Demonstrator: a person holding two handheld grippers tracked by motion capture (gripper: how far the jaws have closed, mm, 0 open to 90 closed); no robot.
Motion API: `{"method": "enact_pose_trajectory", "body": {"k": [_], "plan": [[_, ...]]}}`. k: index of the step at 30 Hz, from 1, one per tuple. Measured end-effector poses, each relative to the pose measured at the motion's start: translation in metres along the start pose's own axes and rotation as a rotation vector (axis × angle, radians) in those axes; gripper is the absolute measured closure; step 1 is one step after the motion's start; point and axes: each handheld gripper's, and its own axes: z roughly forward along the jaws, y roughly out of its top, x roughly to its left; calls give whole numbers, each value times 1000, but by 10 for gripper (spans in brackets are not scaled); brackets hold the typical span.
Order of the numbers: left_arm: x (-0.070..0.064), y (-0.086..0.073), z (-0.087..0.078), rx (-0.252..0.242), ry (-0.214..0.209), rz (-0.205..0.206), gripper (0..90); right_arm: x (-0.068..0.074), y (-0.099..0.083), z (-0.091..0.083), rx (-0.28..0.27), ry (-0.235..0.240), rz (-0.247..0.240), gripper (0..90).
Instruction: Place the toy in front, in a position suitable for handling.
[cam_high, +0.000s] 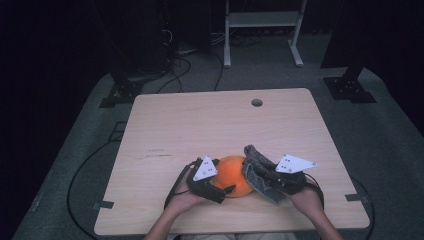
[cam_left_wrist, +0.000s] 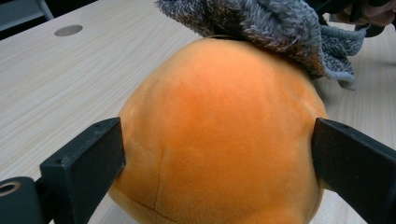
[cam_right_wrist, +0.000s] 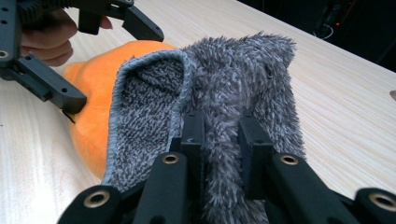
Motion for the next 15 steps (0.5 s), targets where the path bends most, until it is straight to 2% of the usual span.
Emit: {"method": "enact_pose_trajectory", "body": {"k": [1, 4, 7, 10, 13, 15], "plan": [[0, 0, 0, 2, 1, 2, 31, -1, 0, 0, -1, 11, 3, 739], [-1, 0, 0, 9, 0, 2, 30, -6, 0, -1, 6, 64, 58, 738], [0, 0, 1, 19, -5, -9, 30, -6, 3, -4, 0, 69, 108, 754], [0, -1, 2, 33, -12, -13, 30, 3, 11, -4, -16, 60, 91, 766], [-1, -2, 3, 54, -13, -2, 30, 14, 18, 1, 15, 63, 94, 769], [0, -2, 3, 52, -16, -2, 31, 15, 18, 3, 28, 67, 106, 773]]}}
